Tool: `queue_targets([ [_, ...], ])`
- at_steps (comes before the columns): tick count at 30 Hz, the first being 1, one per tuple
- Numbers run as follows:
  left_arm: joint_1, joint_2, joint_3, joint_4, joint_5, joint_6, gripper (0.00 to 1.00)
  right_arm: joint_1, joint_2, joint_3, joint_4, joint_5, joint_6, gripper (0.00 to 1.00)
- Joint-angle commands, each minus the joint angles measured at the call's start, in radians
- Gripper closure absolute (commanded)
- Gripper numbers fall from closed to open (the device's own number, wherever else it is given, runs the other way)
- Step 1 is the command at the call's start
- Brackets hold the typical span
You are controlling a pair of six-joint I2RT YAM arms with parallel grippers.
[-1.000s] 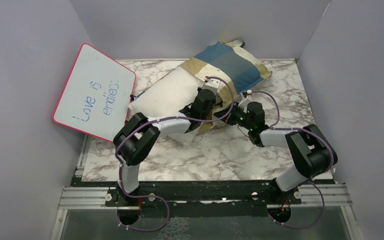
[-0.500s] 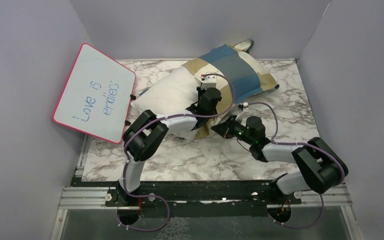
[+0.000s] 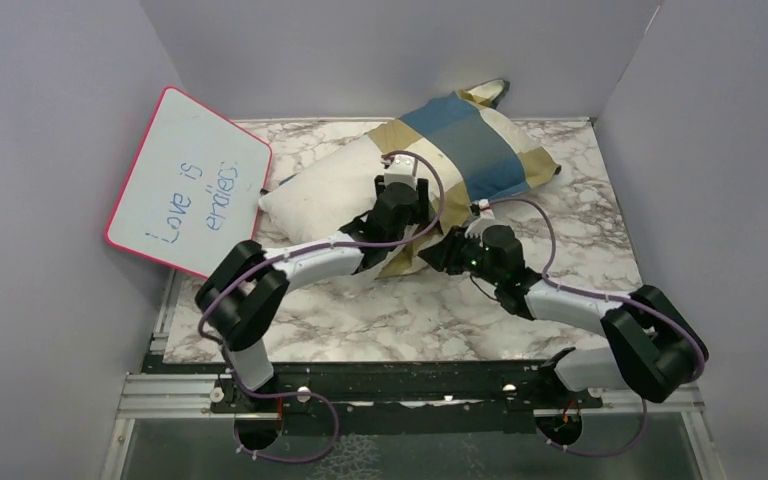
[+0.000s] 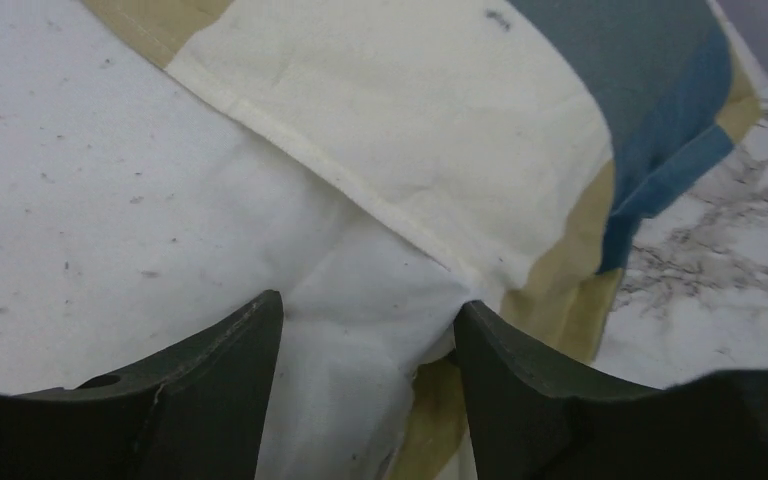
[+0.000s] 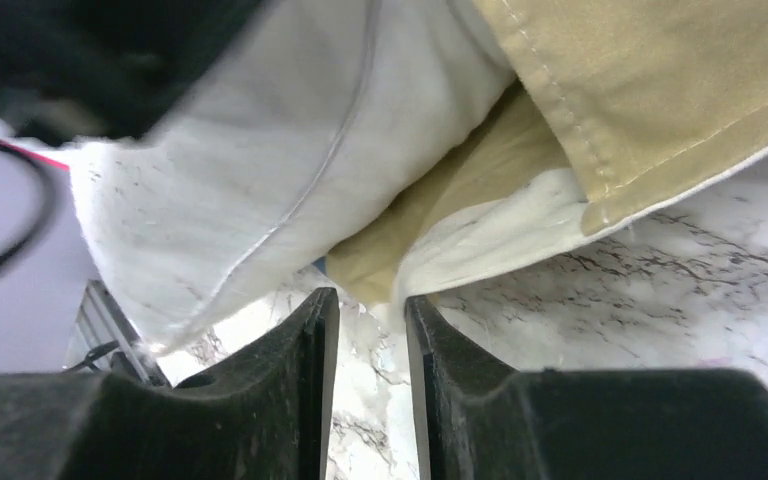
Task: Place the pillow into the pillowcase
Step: Stuff the pillow into the pillowcase.
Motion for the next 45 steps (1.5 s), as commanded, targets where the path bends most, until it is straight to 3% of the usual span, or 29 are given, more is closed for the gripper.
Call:
queue_targets([
  [1,0.027,-0.212,0.005,-0.287,0.208,-0.042,0.34,0.009,-0.134,0.066,-0.359,0.126,-0.097,0.62],
  [5,0.078,-0.324,0.041,-0.517,0.284,-0.093,0.32,0.009,-0.276,0.153,-0.571,0.2,-0.194,0.56],
  [10,0.216,-0.436,0.019,-0.558,0.367,-0.099,0.28,0.009,-0.245,0.402,-0.763,0.243,-0.316,0.54],
  [17,0.41,-0.414,-0.006,-0.576,0.283,-0.045,0.14,0.013,0.106,0.867,-0.802,0.275,-0.605,0.48],
  [24,0.455,-0.248,0.013,-0.556,0.246,-0.035,0.07,0.024,0.487,1.299,-0.846,0.263,-0.863,0.38],
  [27,0.455,-0.144,0.017,-0.534,0.317,-0.043,0.08,0.027,0.599,1.412,-0.845,0.27,-0.912,0.36],
  [29,0.455,-0.088,0.006,-0.505,0.373,-0.057,0.21,0.028,0.662,1.459,-0.828,0.265,-0.946,0.34],
  [34,0.425,-0.076,-0.129,-0.329,0.427,-0.105,0.81,0.054,0.781,1.509,-0.768,0.354,-1.086,0.3],
  [36,0.412,-0.093,-0.176,-0.27,0.428,-0.112,1.0,0.058,0.817,1.536,-0.768,0.376,-1.121,0.29],
  [45,0.373,-0.146,-0.274,-0.124,0.378,-0.104,1.0,0.073,0.899,1.614,-0.773,0.434,-1.182,0.28],
])
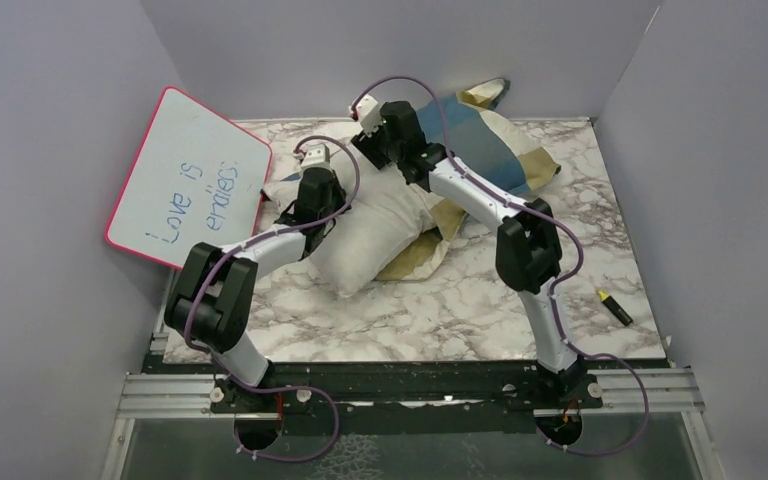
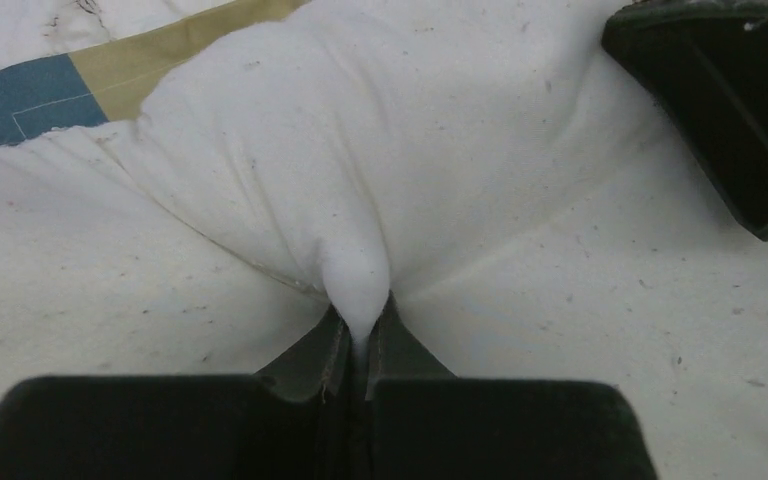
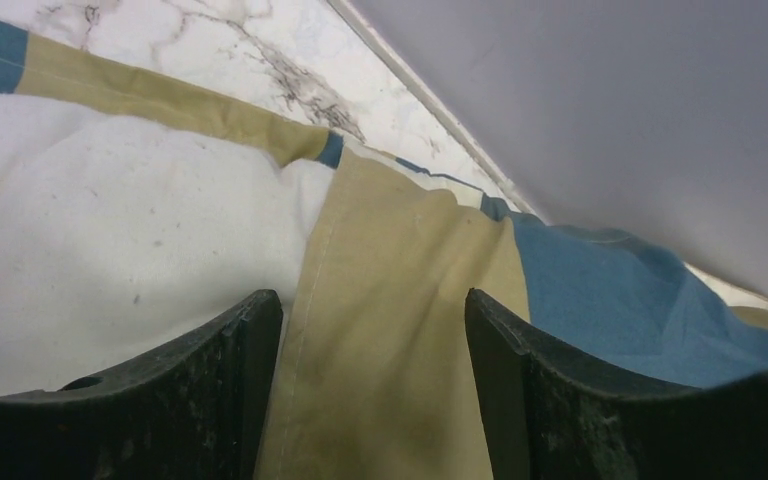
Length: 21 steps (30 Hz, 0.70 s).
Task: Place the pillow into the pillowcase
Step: Stuff the pillow into the pillowcase.
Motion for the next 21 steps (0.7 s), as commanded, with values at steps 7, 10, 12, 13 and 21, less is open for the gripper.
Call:
queue_targets([
  [7,-0.081,-0.058,-0.108,0.047,0.031,-0.021,1.0,0.032,0.115,0.157,0.019,0.212,-0.129,0.6],
  [10,-0.082,-0.086,-0.121,0.087,0.069,-0.046,1.0,0.038,0.147,0.227,-0.026,0.217,-0.113,0.74],
  [12,-0.085,-0.102,-0.126,0.099,0.072,-0.049,1.0,0.038,0.158,0.248,-0.054,0.2,-0.09,0.88],
  [13,-0.086,-0.109,-0.126,0.101,0.072,-0.049,1.0,0.039,0.159,0.251,-0.065,0.194,-0.078,0.97],
  [21,-0.09,-0.152,-0.14,0.149,0.064,-0.046,1.0,0.041,0.039,0.185,-0.087,-0.125,0.101,1.0],
])
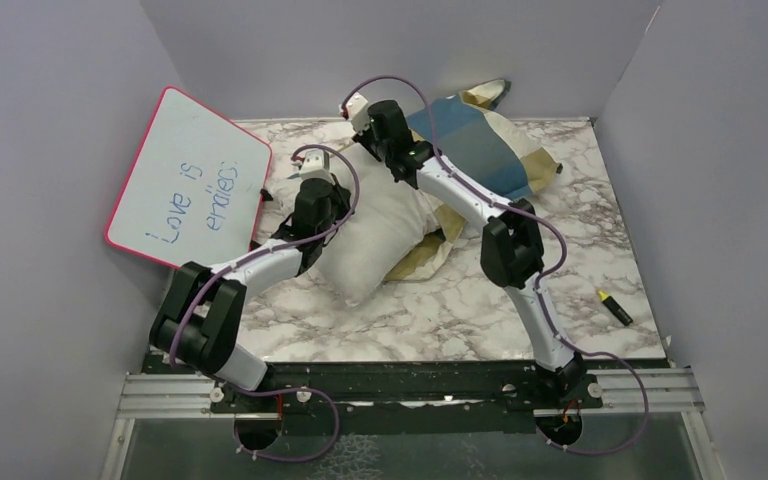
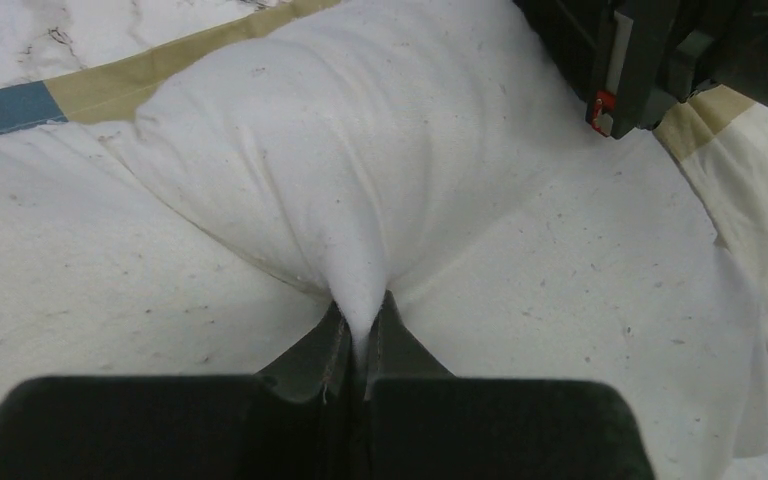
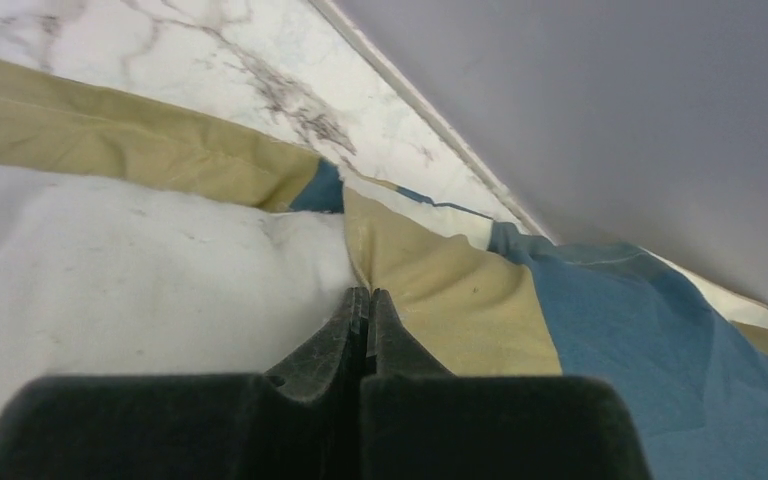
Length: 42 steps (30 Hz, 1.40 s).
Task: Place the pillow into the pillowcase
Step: Stuff the pillow into the pillowcase.
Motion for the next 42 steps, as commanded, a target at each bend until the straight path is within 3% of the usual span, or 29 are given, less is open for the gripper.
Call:
queue_targets([
  [1,-0.032,-0.022,-0.019,0.039,0.096,-0.024,1.0,0.012,-0.128,-0.036,-0.012,-0.311,0.164,1.0],
  [4,-0.033,0.005,0.002,0.078,0.103,-0.042,1.0,0.02,-0.21,-0.139,0.076,-0.502,0.284,1.0],
  [11,-0.032,0.063,0.07,0.126,0.129,-0.066,1.0,0.047,-0.35,-0.389,0.293,-0.714,0.51,1.0],
  [21,-0.039,0.106,0.134,0.153,0.168,-0.101,1.0,0.076,-0.502,-0.809,0.728,-0.723,0.81,1.0],
  [26,-0.044,0.08,0.11,0.161,0.196,-0.189,1.0,0.085,-0.497,-0.804,0.811,-0.759,0.853,1.0],
  [29,-0.062,0.013,0.042,0.159,0.162,-0.239,1.0,0.084,-0.498,-0.745,0.734,-0.691,0.831,1.0],
  [34,-0.07,-0.074,-0.041,0.084,0.097,-0.278,1.0,0.079,-0.511,-0.707,0.48,-0.436,0.688,0.99],
  [36,-0.069,-0.095,-0.068,0.039,0.05,-0.294,0.97,0.076,-0.534,-0.713,0.379,-0.325,0.623,0.87],
  [38,-0.066,-0.119,-0.09,0.021,0.039,-0.286,0.86,0.072,-0.581,-0.734,0.276,-0.252,0.57,0.74],
  [42,-0.068,-0.185,-0.061,-0.058,0.089,-0.114,0.49,0.058,-0.76,-0.834,0.119,-0.167,0.54,0.51],
])
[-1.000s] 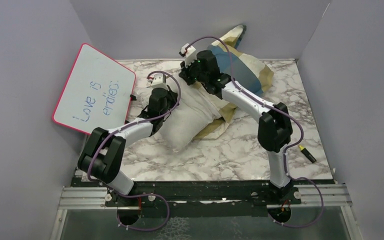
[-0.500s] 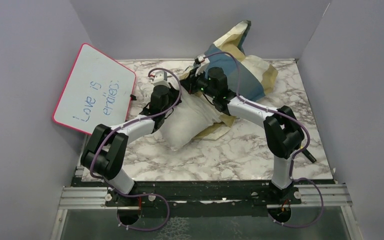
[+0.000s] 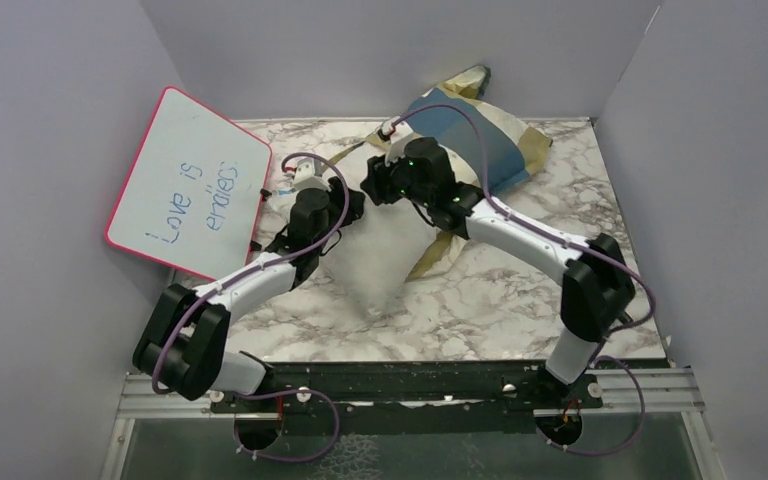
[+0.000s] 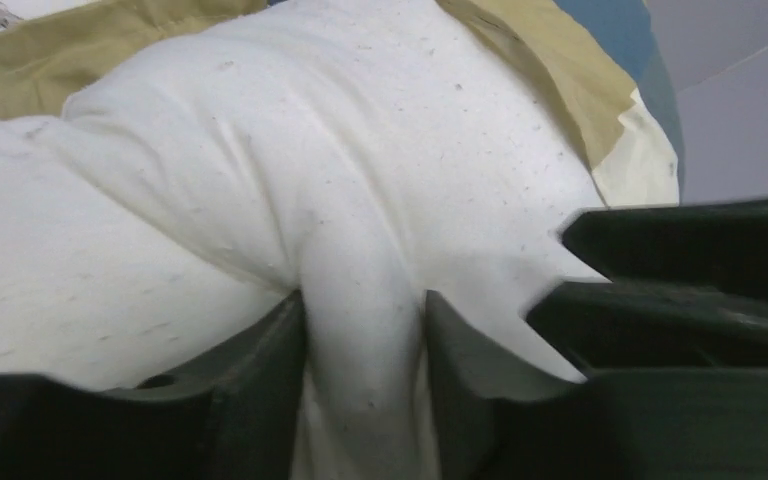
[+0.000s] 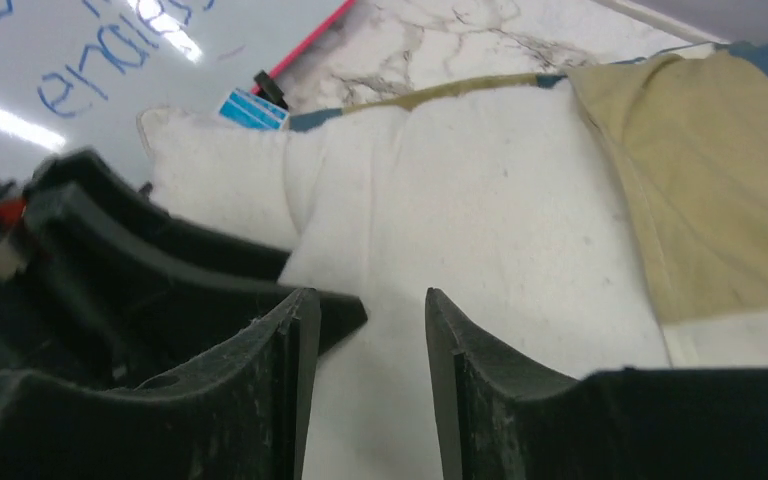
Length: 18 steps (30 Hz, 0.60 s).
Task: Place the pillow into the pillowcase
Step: Stuff the pillow into the pillowcase.
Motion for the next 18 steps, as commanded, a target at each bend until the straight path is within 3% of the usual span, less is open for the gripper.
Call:
queue_targets([
  [1,-0.027,-0.095,0.036,-0.133,0.061,0.161,0.44,-0.01,-0.237,-0.108,-0.211,0.114,-0.057,0.45],
  [3,-0.043,-0.121,0.078,-0.201,0.038,0.254,0.36,-0.048,-0.31,-0.155,-0.269,0.092,-0.021,0.39],
  [7,-0.106,-0.185,0.123,-0.28,-0.009,0.424,0.3,-0.154,-0.419,-0.26,-0.323,0.017,0.067,0.37],
  [10,-0.156,-0.188,0.147,-0.301,0.005,0.528,0.29,-0.266,-0.483,-0.367,-0.296,-0.127,0.15,0.36],
  [14,-0.217,-0.15,0.178,-0.318,0.04,0.657,0.23,-0.365,-0.55,-0.502,-0.239,-0.2,0.219,0.34],
  [18,-0.277,-0.089,0.229,-0.375,-0.016,0.745,0.17,-0.444,-0.586,-0.622,-0.161,-0.262,0.285,0.31],
])
